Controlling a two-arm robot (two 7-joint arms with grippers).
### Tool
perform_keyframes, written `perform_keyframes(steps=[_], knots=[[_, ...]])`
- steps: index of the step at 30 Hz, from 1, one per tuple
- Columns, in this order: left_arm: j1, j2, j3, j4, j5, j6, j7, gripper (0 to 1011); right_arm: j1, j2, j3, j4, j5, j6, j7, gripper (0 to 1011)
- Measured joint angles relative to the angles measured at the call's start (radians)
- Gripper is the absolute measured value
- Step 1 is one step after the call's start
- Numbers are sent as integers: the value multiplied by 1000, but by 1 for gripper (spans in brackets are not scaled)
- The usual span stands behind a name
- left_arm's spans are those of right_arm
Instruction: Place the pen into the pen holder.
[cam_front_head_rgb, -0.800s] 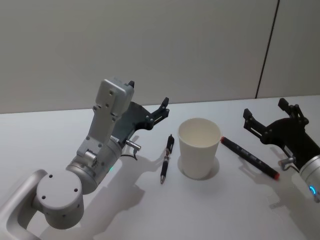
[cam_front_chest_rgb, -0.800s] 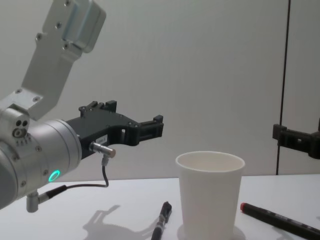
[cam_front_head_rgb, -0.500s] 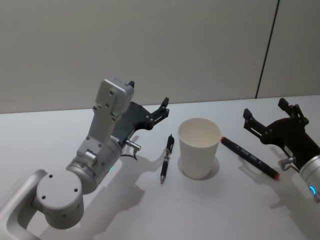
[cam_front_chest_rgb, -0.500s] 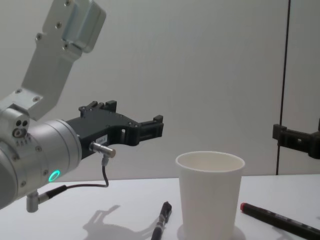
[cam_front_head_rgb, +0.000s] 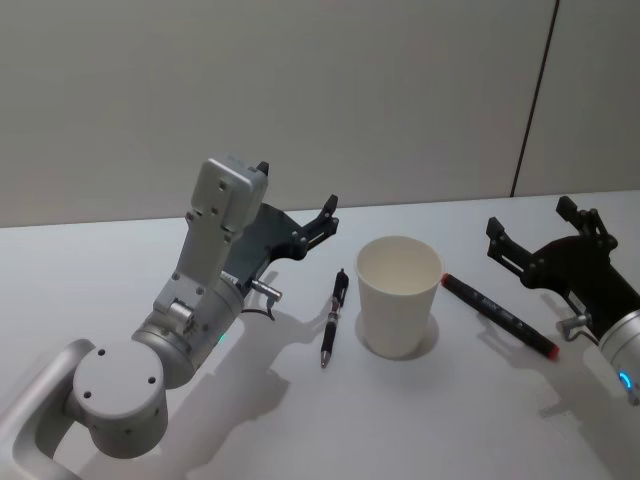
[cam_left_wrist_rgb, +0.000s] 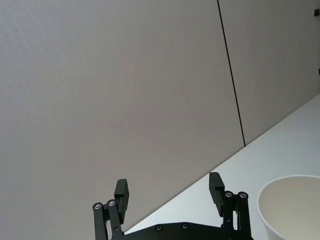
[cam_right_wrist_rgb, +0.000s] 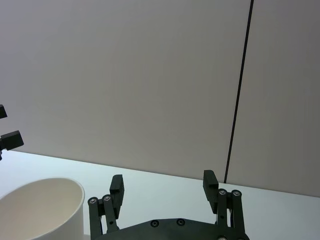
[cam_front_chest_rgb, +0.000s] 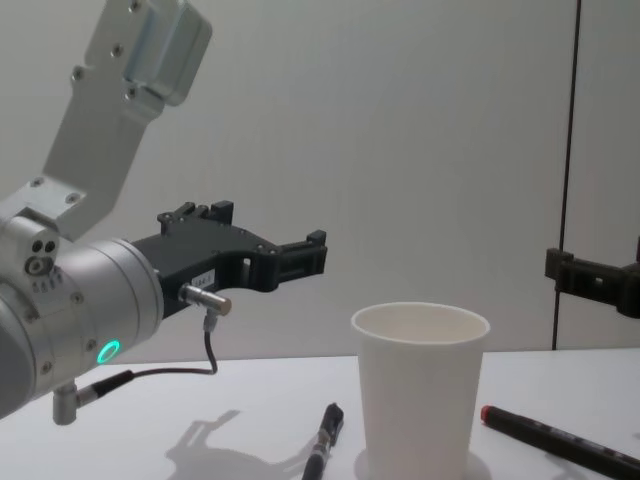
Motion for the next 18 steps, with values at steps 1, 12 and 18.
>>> perform_keyframes(steps=[1,12,18], knots=[[0,0,0,0,0,0,0,1001,0,0,0,0,0,0,0,1001],[0,0,0,0,0,0,0,1001,0,0,0,0,0,0,0,1001],[0,0,0,0,0,0,0,1001,0,0,0,0,0,0,0,1001]])
